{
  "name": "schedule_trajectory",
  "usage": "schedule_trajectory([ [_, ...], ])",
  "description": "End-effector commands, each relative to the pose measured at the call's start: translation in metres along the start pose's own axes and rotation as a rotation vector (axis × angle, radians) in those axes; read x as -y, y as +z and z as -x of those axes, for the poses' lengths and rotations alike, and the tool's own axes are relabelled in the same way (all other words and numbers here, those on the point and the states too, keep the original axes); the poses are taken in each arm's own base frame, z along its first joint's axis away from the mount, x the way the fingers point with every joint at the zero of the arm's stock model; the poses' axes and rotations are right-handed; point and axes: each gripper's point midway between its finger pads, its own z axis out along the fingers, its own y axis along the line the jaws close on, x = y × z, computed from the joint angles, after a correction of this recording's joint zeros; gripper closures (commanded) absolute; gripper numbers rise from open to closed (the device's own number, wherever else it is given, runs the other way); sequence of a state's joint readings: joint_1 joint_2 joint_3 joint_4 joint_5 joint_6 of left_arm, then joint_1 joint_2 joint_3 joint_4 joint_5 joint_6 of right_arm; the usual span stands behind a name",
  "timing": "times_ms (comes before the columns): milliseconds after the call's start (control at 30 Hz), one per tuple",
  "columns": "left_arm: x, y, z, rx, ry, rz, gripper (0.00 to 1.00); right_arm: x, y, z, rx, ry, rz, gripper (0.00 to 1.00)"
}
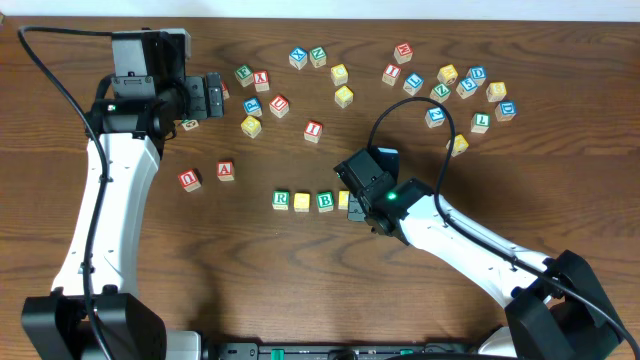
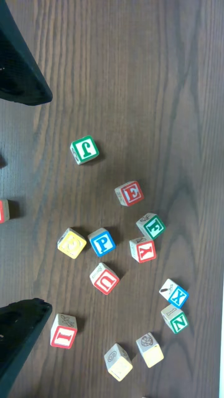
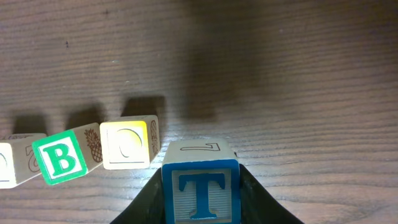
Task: Spell out ROBOT
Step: 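Lower the T block onto the table right of the O block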
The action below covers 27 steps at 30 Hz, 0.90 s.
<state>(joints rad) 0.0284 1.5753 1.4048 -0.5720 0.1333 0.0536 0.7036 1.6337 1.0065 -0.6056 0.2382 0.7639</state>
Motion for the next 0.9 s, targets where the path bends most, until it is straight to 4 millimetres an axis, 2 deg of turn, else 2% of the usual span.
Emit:
schedule_trajectory([
  [0,0.003,-0.009,0.008,0.028,0.007,-0.012,0.02,0.005,-0.006,0.006,0.044,0.021,-0.021,0.72],
  [467,0.003,-0.009,0.008,0.028,0.007,-0.012,0.02,0.006,0.009,-0.005,0.043,0.026,0.008,0.69],
  [867,0.003,-0.009,0.008,0.028,0.007,-0.012,0.02,0.003,0.008,-0.003,0.051,0.031,0.024,0.68],
])
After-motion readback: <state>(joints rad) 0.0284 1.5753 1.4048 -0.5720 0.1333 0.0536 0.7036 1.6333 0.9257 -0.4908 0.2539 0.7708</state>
